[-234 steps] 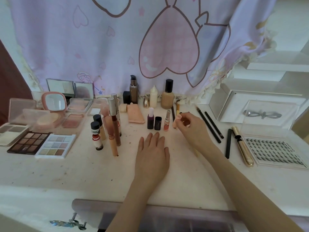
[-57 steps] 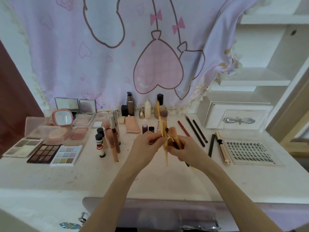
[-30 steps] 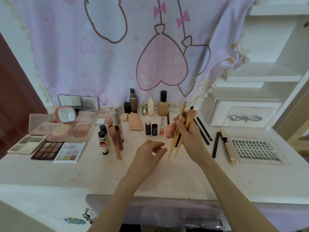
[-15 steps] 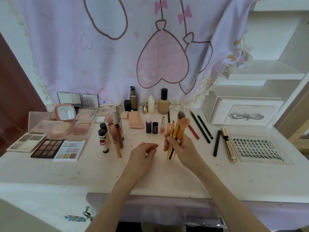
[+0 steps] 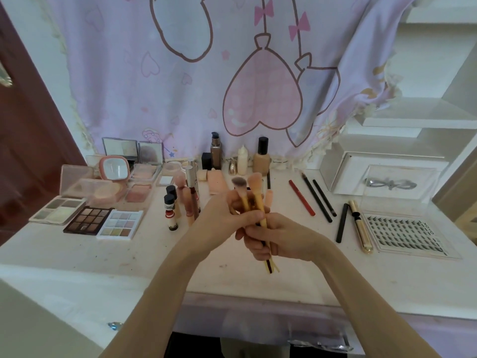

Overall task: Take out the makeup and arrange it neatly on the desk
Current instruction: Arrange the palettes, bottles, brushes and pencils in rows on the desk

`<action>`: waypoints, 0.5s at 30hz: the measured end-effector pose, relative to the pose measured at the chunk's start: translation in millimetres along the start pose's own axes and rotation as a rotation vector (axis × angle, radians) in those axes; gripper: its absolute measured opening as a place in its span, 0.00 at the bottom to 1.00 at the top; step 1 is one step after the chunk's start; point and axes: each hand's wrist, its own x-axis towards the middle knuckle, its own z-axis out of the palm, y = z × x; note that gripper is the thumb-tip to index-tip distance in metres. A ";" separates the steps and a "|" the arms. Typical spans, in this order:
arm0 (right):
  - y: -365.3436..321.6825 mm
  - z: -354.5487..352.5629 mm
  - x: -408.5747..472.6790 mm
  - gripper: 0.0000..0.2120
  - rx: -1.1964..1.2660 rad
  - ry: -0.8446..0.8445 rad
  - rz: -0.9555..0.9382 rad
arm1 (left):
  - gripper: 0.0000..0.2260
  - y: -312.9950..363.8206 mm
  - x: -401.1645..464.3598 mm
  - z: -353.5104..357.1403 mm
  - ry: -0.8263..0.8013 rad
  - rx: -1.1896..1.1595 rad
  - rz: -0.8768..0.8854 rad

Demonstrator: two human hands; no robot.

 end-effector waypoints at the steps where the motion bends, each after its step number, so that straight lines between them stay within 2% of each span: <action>1: -1.3 3.7 2.0 0.10 -0.036 -0.008 0.019 | 0.05 -1.6 -4.7 -0.9 0.060 -0.027 -0.008; 7: -4.4 38.5 26.6 0.09 -0.199 0.090 0.022 | 0.03 -8.3 -37.3 -27.5 0.281 -0.081 0.012; 12: -8.1 78.8 62.3 0.07 -0.335 0.068 -0.064 | 0.05 -15.3 -71.1 -73.9 0.389 -0.137 -0.030; 15: -7.2 103.2 89.7 0.08 -0.446 0.061 -0.032 | 0.04 -26.3 -92.0 -103.0 0.437 -0.235 -0.083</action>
